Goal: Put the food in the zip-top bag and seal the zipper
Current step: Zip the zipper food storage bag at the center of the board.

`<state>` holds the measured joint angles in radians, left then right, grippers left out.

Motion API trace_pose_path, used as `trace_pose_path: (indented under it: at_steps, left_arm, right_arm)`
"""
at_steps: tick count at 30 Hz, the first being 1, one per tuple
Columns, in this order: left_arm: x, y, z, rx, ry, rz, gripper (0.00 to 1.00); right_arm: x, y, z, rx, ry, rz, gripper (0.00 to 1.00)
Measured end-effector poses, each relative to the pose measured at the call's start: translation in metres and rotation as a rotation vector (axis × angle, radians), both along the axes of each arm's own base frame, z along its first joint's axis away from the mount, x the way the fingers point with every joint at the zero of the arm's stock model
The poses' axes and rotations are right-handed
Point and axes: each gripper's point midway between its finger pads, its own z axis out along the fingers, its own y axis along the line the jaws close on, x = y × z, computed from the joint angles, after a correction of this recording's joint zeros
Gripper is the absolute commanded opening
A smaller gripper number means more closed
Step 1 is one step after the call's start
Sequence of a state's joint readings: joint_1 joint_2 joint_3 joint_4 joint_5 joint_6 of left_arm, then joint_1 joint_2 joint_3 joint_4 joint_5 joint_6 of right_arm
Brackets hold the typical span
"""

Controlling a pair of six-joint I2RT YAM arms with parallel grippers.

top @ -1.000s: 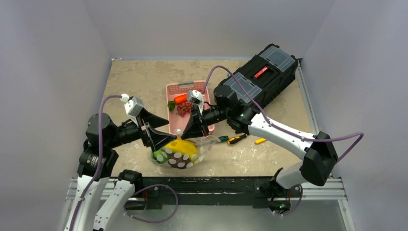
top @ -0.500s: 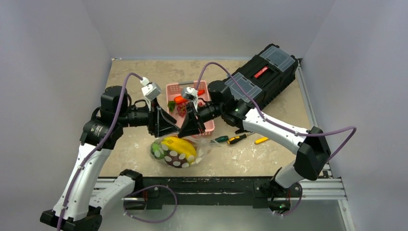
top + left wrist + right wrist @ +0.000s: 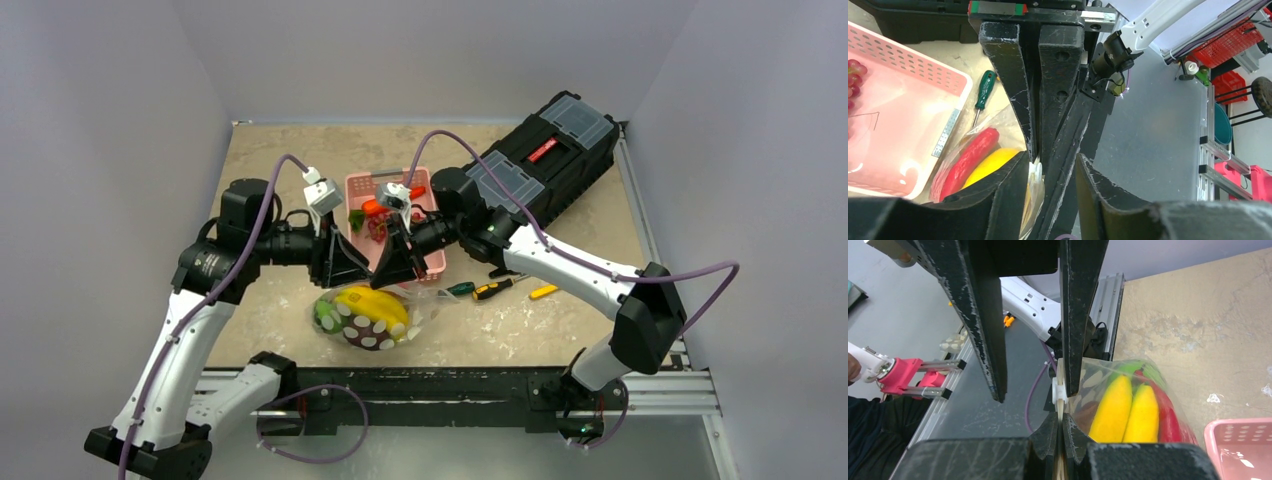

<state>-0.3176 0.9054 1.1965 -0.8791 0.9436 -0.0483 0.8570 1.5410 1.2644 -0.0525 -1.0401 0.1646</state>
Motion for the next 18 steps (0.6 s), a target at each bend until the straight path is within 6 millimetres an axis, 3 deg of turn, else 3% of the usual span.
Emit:
trace_pose_path:
  at_steps: [10,13,18]
  left_arm:
    - [0.001,-0.0012,-0.0049,0.0,0.006,-0.012,0.28]
    - [0.0011,-0.0011,-0.0051,0.001,0.003,-0.012,0.4]
    - [0.0014,-0.0005,-0.0078,0.006,0.003,-0.009,0.43]
  right_arm:
    - [-0.0007,-0.0002,0.0003,0.0,0.004,0.003,0.0]
    - [-0.0008,-0.0001,0.0003,0.0,0.004,0.003,0.0]
    - [-0.0003,0.0,0.0006,0.001,0.002,0.001,0.0]
